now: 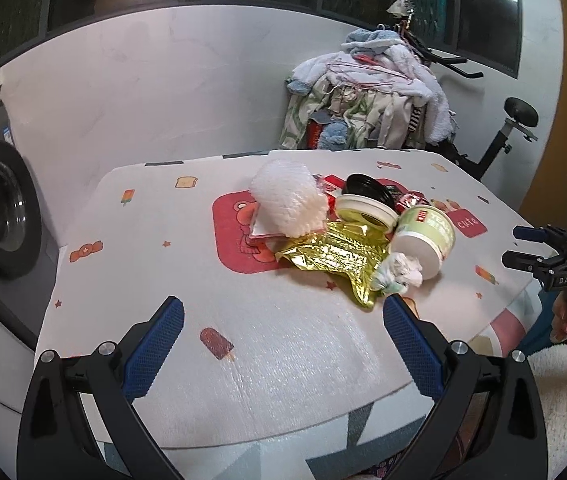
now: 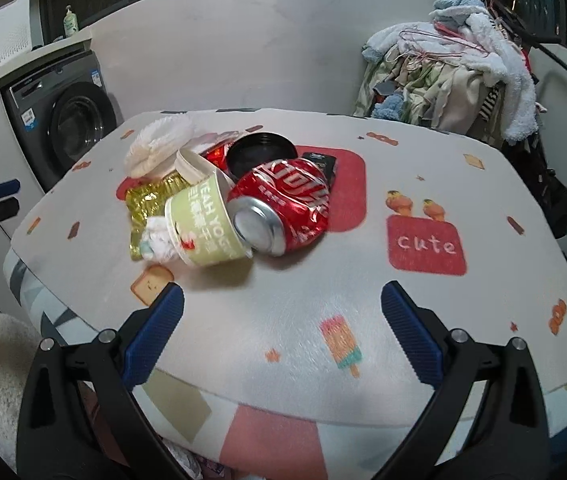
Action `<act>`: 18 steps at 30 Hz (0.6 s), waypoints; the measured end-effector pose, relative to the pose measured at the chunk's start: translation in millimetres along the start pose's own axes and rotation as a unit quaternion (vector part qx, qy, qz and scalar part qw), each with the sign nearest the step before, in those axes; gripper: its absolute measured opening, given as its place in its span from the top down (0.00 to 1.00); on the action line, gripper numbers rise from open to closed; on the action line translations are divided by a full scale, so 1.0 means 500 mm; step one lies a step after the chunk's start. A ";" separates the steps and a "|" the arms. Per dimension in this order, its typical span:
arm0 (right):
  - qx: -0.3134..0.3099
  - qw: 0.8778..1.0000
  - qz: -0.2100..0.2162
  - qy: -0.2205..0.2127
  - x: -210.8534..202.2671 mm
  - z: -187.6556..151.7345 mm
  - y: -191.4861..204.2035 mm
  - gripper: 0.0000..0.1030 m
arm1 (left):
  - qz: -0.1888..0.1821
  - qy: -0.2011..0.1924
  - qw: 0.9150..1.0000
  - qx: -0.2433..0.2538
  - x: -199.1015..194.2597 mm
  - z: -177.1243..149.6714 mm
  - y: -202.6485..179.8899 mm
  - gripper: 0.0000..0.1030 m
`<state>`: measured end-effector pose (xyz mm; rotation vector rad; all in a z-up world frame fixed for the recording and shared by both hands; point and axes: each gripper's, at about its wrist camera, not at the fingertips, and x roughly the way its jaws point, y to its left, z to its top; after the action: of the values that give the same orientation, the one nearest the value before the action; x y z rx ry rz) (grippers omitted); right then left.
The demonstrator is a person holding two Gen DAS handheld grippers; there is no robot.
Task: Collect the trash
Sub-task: 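Raise both tools back above the remaining trash on the table, then grasp the green YEAH YOGURT cup with the right tool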
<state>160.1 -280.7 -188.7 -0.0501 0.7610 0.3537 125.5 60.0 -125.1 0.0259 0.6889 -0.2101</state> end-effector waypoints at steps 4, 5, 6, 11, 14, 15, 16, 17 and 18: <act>-0.007 1.000 0.007 0.000 0.023 0.020 0.018 0.05 | 0.017 0.008 1.000 0.005 0.016 0.008 -0.004 0.06; -0.015 1.000 0.006 -0.001 0.028 0.025 0.026 0.05 | 0.015 0.009 1.000 0.013 0.021 0.009 -0.008 0.06; -0.021 1.000 0.003 -0.001 0.033 0.028 0.033 0.05 | 0.017 0.008 1.000 0.019 0.023 0.009 -0.012 0.06; -0.062 0.998 -0.001 -0.012 0.060 0.056 0.078 0.05 | 0.013 0.011 0.999 0.038 0.037 0.007 -0.019 0.06; -0.081 0.997 0.008 -0.013 0.083 0.072 0.106 0.10 | 0.007 0.014 1.000 0.024 0.045 0.009 -0.011 0.06; -0.087 0.996 0.010 -0.012 0.092 0.077 0.114 0.18 | 0.003 0.017 1.000 0.015 0.048 0.009 -0.008 0.06; -0.095 0.995 0.011 -0.007 0.106 0.083 0.124 0.21 | 0.006 0.017 1.000 0.010 0.050 0.009 -0.006 0.06; -0.098 0.995 0.010 -0.003 0.118 0.088 0.130 0.24 | 0.010 0.018 1.000 0.008 0.051 0.009 -0.005 0.06; -0.101 0.995 0.008 0.002 0.133 0.094 0.138 0.24 | 0.010 0.018 1.000 0.008 0.053 0.009 -0.006 0.05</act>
<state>212.9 -188.3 -194.5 -0.2341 0.7285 0.4454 147.8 51.7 -138.1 0.0521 0.7219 -0.1961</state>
